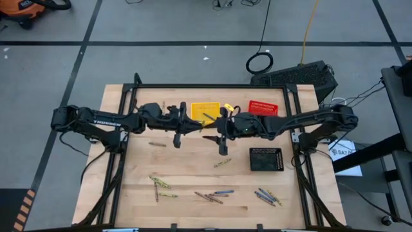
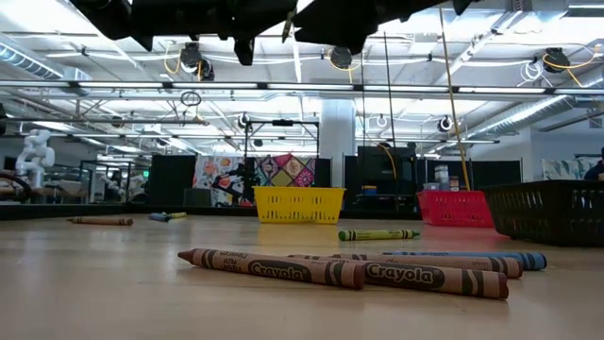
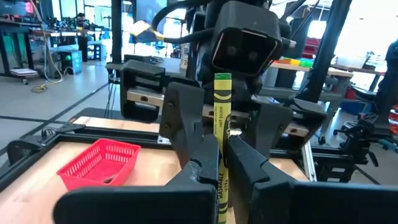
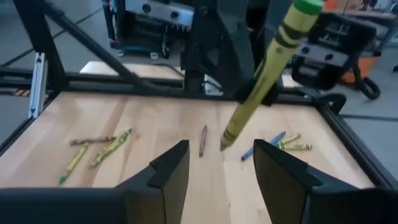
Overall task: Sort crayons
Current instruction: Put the green crayon into the black bin
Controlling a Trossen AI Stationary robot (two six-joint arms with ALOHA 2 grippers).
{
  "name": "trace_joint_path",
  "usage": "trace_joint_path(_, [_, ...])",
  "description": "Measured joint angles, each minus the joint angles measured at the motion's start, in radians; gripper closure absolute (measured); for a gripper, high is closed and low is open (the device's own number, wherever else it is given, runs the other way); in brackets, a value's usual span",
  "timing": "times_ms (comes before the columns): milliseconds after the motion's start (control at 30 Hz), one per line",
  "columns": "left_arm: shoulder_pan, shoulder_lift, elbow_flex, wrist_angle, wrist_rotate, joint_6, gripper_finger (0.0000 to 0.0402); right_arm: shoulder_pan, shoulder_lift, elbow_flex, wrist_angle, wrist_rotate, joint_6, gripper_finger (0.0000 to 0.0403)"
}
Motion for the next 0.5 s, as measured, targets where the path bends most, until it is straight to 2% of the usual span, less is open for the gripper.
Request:
trace_joint_path(133, [0.0,0.0,0.0,-0.014,0.0,0.0,0.0393,-0.002,0.016,0.0,0.065,0.022,-0.034,0.0238])
trace_joint_path(500, [0.0,0.0,0.0,-0.016,-0.001,0.0,0.0393,-0.004,0.027,0.0,0.104,0.019,-0.04,0.0238])
